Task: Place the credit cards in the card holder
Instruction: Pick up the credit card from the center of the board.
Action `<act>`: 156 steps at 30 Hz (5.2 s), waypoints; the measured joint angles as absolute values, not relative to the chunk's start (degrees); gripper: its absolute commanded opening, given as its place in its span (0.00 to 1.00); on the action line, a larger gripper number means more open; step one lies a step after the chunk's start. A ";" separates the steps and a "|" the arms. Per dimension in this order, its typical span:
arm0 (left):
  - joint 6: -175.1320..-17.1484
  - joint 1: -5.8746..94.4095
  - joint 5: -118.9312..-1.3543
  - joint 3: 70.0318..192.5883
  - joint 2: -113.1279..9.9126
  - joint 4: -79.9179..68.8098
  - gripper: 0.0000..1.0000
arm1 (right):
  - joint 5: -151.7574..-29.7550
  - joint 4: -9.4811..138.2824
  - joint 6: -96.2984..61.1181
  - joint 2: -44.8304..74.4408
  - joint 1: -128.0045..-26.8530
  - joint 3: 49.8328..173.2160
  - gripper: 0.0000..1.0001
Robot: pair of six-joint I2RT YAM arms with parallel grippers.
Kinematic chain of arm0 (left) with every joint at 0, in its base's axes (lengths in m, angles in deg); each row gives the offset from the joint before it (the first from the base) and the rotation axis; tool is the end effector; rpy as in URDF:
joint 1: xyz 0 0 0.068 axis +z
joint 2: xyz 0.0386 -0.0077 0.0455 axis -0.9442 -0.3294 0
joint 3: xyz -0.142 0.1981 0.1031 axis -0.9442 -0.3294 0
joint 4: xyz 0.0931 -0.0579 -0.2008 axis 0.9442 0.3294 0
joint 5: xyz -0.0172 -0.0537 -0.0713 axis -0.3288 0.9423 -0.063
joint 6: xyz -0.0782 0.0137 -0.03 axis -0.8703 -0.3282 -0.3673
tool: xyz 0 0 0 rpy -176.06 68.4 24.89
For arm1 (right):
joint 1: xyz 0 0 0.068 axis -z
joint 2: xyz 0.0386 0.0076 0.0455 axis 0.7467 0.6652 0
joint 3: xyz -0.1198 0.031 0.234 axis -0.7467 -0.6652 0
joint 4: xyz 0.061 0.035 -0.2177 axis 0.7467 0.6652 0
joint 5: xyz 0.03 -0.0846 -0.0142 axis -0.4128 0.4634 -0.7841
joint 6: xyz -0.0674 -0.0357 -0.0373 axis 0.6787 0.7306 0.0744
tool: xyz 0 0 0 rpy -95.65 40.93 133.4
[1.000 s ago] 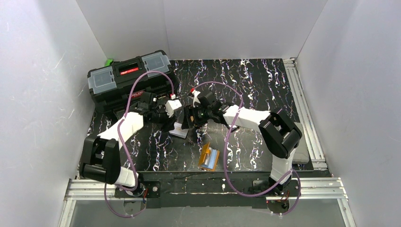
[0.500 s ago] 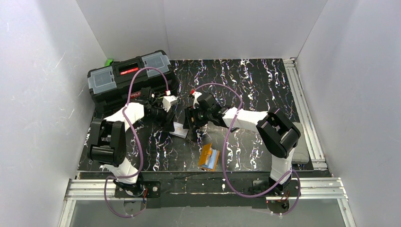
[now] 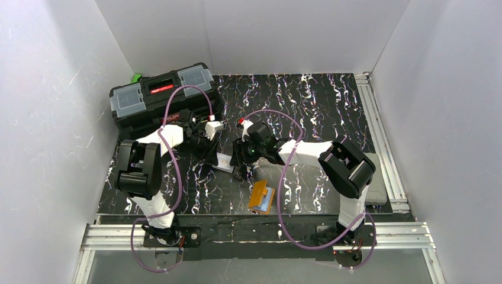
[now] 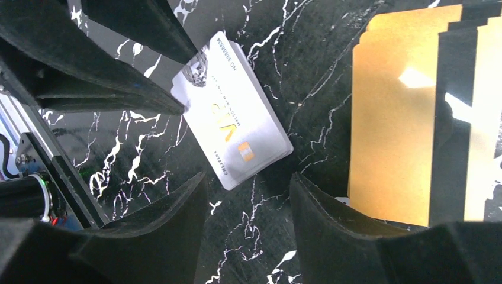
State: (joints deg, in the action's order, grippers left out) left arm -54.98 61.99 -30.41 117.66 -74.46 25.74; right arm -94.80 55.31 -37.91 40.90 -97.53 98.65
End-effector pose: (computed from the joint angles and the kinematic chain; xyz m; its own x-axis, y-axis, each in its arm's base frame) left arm 0.2935 -0.0917 0.1545 -0.6347 0.4916 -0.5963 0.7501 0.5776 -0.3222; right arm 0.2540 0.3176 0.1674 -0.7281 -0.1603 -0.6665 -0.5805 0.6612 0.4752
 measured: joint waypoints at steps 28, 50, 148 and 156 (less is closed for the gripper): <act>-56.75 66.58 -32.02 118.41 -75.36 24.89 0.26 | -95.30 54.11 -39.18 40.70 -98.19 97.91 0.59; -60.53 64.88 -34.69 117.36 -72.51 23.12 0.48 | -106.01 55.16 -38.02 52.40 -93.40 112.95 0.53; -64.27 57.82 -38.86 120.29 -72.51 20.78 0.46 | -102.75 57.85 -30.02 50.15 -95.44 108.66 0.69; -64.64 55.04 -39.74 120.24 -74.42 18.85 0.46 | -100.59 57.17 -30.33 47.89 -95.57 105.65 0.69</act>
